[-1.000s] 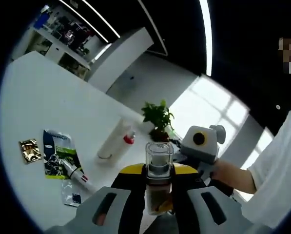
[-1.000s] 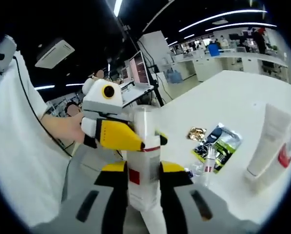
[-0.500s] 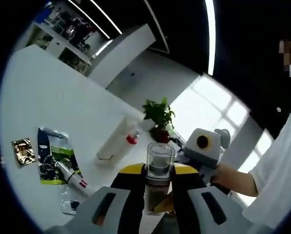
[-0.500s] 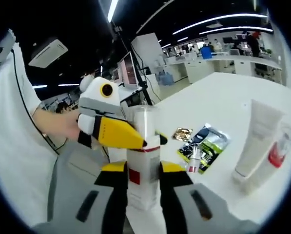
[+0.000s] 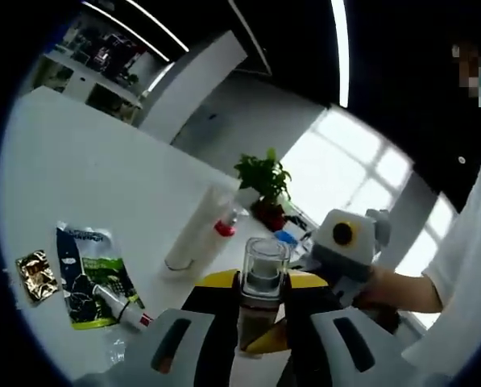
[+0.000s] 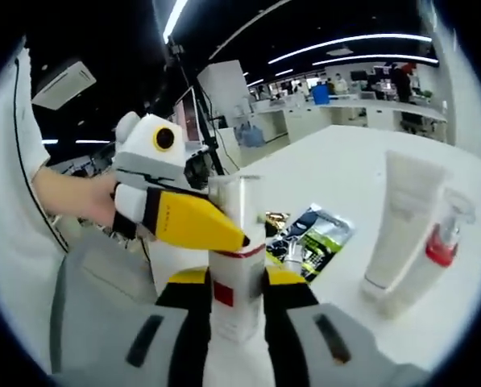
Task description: Arrange the skincare products in the storage area until every visible bottle or jar stands upright without overlapping.
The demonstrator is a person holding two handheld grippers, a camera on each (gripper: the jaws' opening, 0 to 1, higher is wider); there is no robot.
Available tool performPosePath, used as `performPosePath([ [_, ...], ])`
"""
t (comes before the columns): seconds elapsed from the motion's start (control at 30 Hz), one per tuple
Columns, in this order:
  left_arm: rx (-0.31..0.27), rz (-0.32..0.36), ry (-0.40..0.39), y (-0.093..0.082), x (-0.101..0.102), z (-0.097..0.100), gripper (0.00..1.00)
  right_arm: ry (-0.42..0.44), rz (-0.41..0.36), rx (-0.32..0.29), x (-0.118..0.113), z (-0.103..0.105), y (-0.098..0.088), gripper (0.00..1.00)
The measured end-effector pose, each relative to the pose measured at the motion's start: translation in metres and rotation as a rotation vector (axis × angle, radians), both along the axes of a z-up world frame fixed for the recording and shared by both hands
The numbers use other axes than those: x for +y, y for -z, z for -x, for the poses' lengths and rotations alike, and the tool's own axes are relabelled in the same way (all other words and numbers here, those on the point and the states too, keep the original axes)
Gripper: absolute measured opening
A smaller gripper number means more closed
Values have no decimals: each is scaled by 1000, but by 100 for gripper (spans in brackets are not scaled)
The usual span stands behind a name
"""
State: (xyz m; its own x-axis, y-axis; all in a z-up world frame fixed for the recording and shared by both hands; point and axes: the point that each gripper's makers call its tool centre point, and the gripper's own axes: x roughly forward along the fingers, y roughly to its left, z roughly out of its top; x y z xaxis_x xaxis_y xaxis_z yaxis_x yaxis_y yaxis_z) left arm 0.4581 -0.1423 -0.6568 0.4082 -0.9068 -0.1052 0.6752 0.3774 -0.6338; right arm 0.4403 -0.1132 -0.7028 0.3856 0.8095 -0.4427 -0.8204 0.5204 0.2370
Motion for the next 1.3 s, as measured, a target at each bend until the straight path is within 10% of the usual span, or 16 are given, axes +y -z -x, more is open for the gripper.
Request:
performPosePath([
  [1.3,-307,-352,356,66,-78,-18,19,609,226,-142,-83,-46,70,21],
])
